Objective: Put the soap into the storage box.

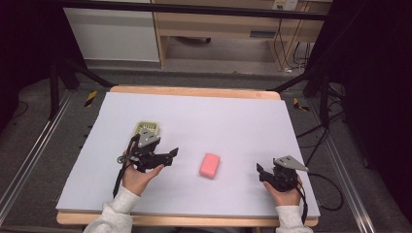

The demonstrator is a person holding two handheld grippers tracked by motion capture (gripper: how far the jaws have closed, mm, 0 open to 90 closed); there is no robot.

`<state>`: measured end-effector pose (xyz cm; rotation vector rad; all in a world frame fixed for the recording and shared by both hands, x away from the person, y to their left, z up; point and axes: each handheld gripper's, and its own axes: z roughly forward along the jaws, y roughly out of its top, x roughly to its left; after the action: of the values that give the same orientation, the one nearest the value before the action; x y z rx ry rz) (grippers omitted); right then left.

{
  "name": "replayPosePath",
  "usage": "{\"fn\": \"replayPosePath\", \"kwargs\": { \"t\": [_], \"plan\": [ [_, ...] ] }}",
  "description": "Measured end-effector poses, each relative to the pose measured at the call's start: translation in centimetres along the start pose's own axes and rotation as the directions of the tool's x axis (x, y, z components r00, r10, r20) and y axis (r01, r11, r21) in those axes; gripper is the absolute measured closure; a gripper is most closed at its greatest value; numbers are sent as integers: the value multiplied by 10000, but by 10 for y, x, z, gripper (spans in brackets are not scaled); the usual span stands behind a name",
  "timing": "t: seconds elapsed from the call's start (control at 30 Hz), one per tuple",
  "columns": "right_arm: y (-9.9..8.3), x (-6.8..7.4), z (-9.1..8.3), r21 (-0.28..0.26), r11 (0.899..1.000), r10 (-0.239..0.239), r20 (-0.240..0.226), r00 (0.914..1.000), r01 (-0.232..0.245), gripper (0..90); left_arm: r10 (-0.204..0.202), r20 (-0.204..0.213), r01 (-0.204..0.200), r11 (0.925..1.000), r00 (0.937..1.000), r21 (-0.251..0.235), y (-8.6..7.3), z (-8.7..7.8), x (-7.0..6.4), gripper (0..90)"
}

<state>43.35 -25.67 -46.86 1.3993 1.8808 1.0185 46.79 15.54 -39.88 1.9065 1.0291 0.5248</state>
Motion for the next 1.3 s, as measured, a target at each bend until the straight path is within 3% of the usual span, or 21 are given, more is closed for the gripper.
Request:
{"fn": "replayPosePath", "kwargs": {
  "t": [1.3],
  "plan": [
    [0,0,0,-71,9999,-80,51,10000,81,312,155,627,-183,9988,9979,445,6,37,-31,242]
  ]
}}
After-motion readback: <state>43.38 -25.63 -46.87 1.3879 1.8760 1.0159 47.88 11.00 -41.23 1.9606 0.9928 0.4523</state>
